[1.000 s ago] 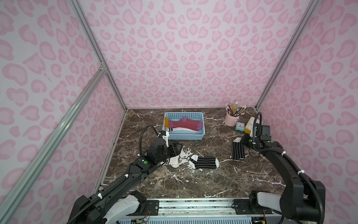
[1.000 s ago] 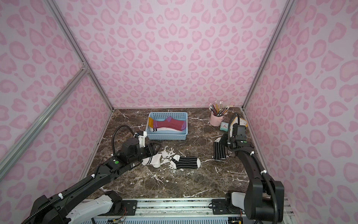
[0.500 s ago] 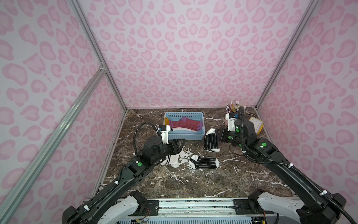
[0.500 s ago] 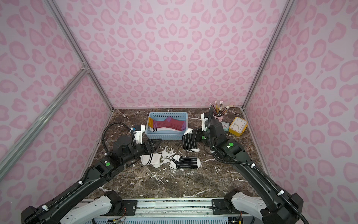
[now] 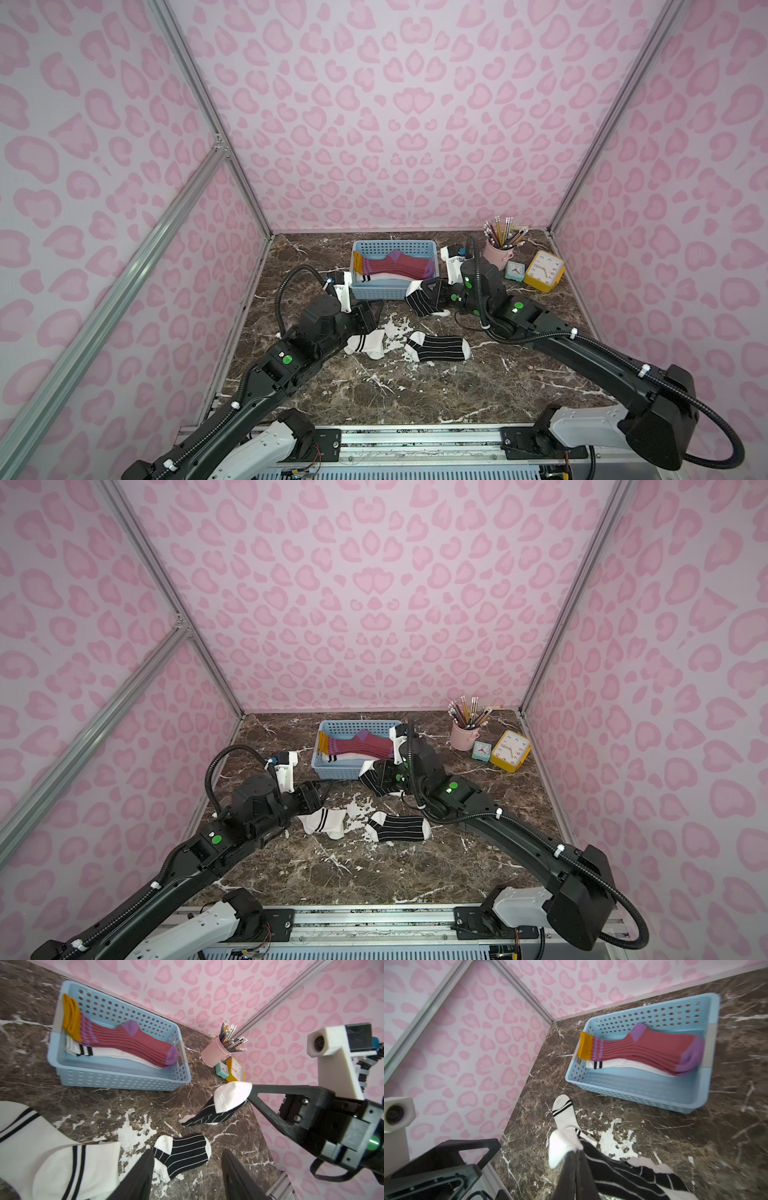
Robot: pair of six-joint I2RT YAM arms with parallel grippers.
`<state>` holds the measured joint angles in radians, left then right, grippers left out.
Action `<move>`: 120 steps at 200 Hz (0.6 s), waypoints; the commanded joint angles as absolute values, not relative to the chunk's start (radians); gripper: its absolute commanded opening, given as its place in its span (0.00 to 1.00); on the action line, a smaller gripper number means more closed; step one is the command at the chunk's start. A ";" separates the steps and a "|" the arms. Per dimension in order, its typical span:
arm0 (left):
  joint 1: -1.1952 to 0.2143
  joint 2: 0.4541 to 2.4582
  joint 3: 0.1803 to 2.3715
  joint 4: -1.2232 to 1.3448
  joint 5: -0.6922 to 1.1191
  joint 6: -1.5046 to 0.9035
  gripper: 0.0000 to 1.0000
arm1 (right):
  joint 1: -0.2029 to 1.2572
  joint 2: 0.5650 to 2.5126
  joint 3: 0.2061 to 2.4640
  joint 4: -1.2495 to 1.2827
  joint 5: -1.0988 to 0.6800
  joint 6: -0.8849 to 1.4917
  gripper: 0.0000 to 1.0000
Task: Place the socks together as a pair
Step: Flatten out the sock at the center of the board.
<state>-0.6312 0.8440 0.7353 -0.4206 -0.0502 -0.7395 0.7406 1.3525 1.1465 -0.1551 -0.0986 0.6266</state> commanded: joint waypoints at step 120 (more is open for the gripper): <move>-0.630 0.860 0.665 -0.335 -0.036 -0.814 0.48 | 0.746 0.846 0.480 -0.104 0.014 0.668 0.45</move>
<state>-0.6312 0.8394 0.6792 -0.4309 -0.1043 -0.8066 0.7734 0.9482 0.5129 -0.0727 -0.1032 0.5541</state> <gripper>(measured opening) 0.475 0.405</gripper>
